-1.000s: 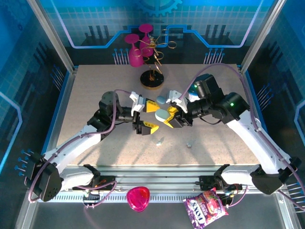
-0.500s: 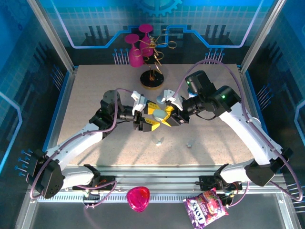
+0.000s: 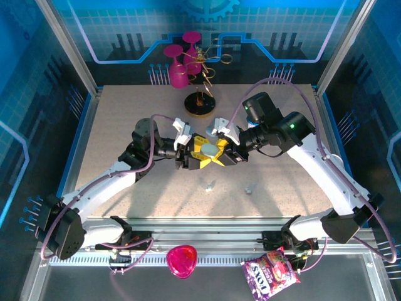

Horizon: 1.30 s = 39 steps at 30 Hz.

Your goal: Insert the wireless bluetooth earbuds into the charging case

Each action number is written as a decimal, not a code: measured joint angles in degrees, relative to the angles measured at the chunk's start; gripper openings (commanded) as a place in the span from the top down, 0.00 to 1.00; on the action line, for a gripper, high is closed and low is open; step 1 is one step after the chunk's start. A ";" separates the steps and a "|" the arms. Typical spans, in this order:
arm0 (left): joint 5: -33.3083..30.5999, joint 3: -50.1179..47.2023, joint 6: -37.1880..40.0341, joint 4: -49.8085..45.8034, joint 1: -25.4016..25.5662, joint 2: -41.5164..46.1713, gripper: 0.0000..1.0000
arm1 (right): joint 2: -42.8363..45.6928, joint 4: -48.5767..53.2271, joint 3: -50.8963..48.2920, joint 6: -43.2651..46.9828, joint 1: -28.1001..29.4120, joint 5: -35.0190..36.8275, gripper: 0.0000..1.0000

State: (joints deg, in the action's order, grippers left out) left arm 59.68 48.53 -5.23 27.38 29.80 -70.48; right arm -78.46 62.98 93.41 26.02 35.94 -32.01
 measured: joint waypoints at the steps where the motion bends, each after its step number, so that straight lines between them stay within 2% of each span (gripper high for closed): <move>1: 0.02 0.00 -0.26 0.04 0.00 0.00 0.49 | 0.00 0.00 0.00 0.00 0.00 0.00 0.75; 2: 0.09 0.00 -0.46 0.09 0.00 0.00 0.42 | 0.00 0.00 0.00 0.00 0.00 -0.02 0.75; 3: 0.20 0.00 -0.72 0.22 0.00 0.00 0.40 | 0.00 -0.02 0.00 -0.02 0.00 -0.07 0.75; 6: 0.22 0.02 -0.74 0.66 0.04 0.00 0.40 | 0.00 -0.59 0.00 -0.04 -0.02 -0.37 0.75; 28: 0.20 0.02 -3.89 4.48 0.04 -0.07 0.67 | 1.73 -3.50 -1.16 -1.14 -1.03 -2.58 0.73; 30: 0.20 0.02 -3.91 4.61 0.04 -0.11 0.68 | 1.75 -3.50 -1.16 -1.14 -1.05 -2.56 0.70; 32: 0.20 0.02 -3.91 4.63 0.02 -0.11 0.68 | 1.75 -3.50 -1.16 -1.20 -1.05 -2.54 0.59; 34: 0.20 0.02 -3.91 4.72 0.04 -0.20 0.68 | 1.75 -3.58 -1.16 -1.55 -1.03 -2.51 0.52; 39: -0.09 0.02 -3.91 5.22 -0.09 -0.42 0.68 | 2.25 -4.07 -1.77 -1.86 -1.03 -2.56 0.44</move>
State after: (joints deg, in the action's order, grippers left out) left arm 59.59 48.56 -9.15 32.60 29.71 -70.89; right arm -76.20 58.92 91.64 24.16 34.92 -34.57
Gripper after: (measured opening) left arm 0.379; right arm 0.536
